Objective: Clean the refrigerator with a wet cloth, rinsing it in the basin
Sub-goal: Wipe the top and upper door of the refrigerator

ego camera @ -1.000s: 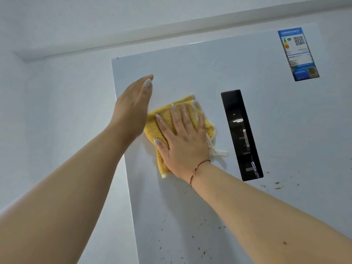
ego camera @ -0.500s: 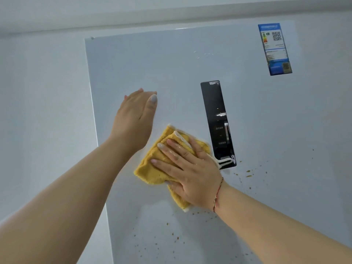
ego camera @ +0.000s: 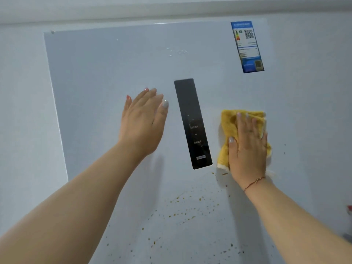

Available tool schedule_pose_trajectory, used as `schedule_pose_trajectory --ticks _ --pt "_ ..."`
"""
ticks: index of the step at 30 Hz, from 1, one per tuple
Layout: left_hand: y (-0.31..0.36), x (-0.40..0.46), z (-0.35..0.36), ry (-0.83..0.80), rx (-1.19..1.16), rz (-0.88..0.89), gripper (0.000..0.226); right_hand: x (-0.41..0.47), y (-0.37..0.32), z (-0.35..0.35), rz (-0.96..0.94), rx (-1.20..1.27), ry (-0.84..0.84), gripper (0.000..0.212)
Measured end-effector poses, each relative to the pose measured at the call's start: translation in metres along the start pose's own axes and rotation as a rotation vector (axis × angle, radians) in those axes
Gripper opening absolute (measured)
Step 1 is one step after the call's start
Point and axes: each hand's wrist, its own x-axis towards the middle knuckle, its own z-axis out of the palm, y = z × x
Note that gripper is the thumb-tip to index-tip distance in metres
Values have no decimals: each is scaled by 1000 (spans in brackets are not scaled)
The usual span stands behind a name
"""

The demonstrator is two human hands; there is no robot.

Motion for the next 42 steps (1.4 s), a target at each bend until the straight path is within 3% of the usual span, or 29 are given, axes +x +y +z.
schedule_pose_trajectory --ticks 2,6,10,19,22,30,32,36,42 --pt "3 0 6 21 58 19 66 -32 -15 4 -49 84 67 54" --pt "11 1 15 56 61 73 65 -67 -44 14 -425 132 39 50" --pt "21 8 29 63 26 101 73 -27 -27 10 -496 63 5 45" --pt "24 11 47 127 78 88 72 99 26 -15 -103 -56 -164 67" --pt "23 11 49 142 101 89 67 124 49 -21 28 -39 -156 61" --pt "23 14 44 160 132 88 65 44 66 -7 386 -82 -50 68" --pt "25 14 43 158 127 83 66 6 49 -1 334 -122 -22 74" --pt "26 15 36 130 113 68 68 -42 -3 6 57 -149 -77 66" --pt "30 20 16 37 -11 52 56 11 -29 1 -338 -78 -150 60"
